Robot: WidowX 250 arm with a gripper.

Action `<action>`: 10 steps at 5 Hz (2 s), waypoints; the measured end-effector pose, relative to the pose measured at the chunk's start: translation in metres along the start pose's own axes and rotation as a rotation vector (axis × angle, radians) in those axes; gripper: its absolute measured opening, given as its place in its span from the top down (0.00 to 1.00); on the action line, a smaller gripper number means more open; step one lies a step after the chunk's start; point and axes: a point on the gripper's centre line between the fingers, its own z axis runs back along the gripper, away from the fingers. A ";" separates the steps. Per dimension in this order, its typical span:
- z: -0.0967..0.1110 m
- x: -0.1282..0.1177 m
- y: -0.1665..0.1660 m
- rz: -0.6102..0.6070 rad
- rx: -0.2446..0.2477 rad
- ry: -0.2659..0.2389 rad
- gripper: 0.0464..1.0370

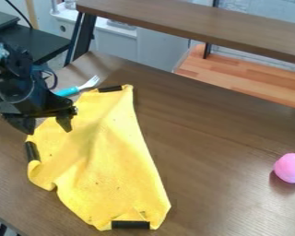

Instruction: Unfold the cloth from the bottom left to the top right

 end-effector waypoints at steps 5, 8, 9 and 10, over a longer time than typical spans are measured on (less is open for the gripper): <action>-0.022 -0.021 0.035 0.081 0.090 0.102 0.04; -0.043 -0.026 0.052 0.124 0.097 0.055 0.40; -0.048 -0.030 0.054 0.140 0.110 0.068 0.68; -0.048 -0.030 0.055 0.156 0.117 0.069 0.89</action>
